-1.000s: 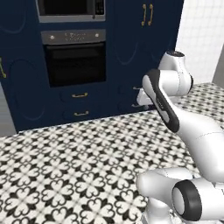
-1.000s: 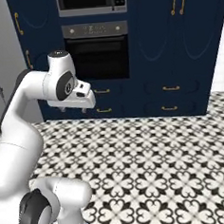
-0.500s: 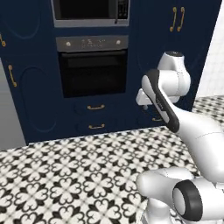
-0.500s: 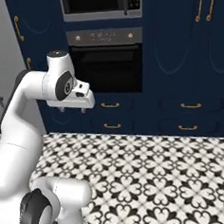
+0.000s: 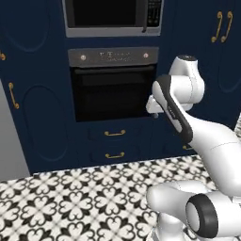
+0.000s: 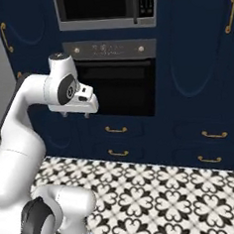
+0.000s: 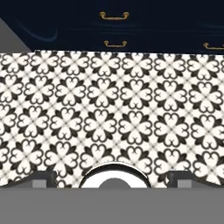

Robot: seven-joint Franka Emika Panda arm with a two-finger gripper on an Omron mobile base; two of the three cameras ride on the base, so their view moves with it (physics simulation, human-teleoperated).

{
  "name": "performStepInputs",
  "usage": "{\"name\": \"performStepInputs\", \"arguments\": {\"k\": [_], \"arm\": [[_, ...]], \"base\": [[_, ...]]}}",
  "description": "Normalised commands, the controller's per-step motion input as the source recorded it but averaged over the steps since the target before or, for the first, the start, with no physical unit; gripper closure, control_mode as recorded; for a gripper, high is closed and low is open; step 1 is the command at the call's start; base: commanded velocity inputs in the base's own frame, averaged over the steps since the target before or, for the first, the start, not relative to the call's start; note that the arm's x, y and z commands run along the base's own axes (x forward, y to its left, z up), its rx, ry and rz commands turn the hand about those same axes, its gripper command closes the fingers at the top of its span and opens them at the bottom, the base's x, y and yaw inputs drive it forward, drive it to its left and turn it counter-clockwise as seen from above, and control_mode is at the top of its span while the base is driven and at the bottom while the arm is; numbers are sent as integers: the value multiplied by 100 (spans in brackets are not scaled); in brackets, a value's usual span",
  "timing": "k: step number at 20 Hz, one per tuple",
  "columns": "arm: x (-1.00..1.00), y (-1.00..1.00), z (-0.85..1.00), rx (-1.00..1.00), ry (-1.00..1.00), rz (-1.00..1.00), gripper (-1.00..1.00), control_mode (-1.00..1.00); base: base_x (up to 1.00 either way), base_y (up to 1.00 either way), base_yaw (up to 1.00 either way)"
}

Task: Navigate to the microwave.

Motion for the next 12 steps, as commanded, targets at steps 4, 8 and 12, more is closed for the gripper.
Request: {"name": "performStepInputs", "arguments": {"k": [4,8,12], "arm": [[0,0,0,0,0,0,-100,100],[0,0,0,0,0,0,-100,100],[0,0,0,0,0,0,-100,100]], "base": [[100,0,7],[100,5,1],[81,21,0]]}}
